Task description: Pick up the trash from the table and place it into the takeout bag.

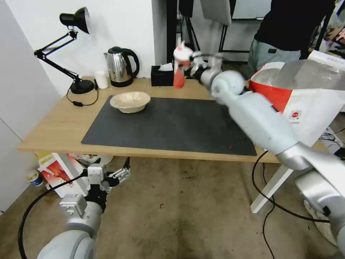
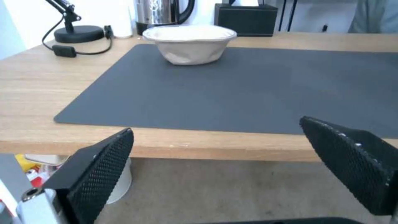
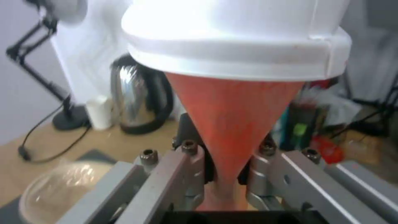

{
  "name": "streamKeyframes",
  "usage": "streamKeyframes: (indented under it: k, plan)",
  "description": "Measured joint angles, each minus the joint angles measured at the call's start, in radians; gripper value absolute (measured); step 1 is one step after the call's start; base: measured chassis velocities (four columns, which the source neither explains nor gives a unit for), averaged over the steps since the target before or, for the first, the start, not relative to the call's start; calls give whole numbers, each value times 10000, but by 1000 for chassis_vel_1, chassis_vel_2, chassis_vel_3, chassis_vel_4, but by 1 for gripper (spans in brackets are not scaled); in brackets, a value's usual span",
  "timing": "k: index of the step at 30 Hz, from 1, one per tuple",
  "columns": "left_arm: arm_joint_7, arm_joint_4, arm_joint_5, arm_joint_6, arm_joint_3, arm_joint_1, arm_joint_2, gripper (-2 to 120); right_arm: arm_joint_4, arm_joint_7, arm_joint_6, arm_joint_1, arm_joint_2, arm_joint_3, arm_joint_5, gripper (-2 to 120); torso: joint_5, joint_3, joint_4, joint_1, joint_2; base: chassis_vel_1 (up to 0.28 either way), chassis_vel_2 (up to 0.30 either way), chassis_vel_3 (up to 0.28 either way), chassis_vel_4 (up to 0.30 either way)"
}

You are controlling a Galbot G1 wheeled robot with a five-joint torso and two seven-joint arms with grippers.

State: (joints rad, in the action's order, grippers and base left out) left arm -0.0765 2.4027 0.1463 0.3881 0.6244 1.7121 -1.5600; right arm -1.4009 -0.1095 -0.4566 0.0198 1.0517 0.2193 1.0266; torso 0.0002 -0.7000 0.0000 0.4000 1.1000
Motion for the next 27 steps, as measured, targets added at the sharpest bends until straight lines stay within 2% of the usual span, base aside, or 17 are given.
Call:
streamKeyframes:
  k: [4,5,9,10,14,20,27]
  plan:
    - [3,83,37,0,37,42,44,100,-954,-543,-383,-180,-1124,-405,616,7,2,0,-2,0,0,0,0,0,0]
    - [3,83,37,0,37,42,44,100,-954,-543,-383,-180,-1124,-405,616,7,2,0,-2,0,0,0,0,0,0]
    - [4,204,84,3,36,100,63,100,-1478,-1061,-776,-499,-2219,-660,1099,7,0,1,-1,0,0,0,0,0,0]
    - [4,204,84,3,36,100,63,100,-1478,-1061,-776,-499,-2219,-660,1099,7,0,1,-1,0,0,0,0,0,0]
    - [4,303,93,8,11,172,83,100,-1758,-1271,-958,-635,-3194,-799,1349,6,0,0,0,0,0,0,0,0,0]
    - [4,365,106,9,11,241,115,100,-1876,-1358,-1027,-494,-3691,-1075,1476,6,-2,0,0,-1,1,0,0,0,0]
    - [-51,417,115,-1,11,303,162,100,-1986,-1348,-1063,48,-4741,-1663,1666,6,2,0,-1,0,0,0,0,0,0]
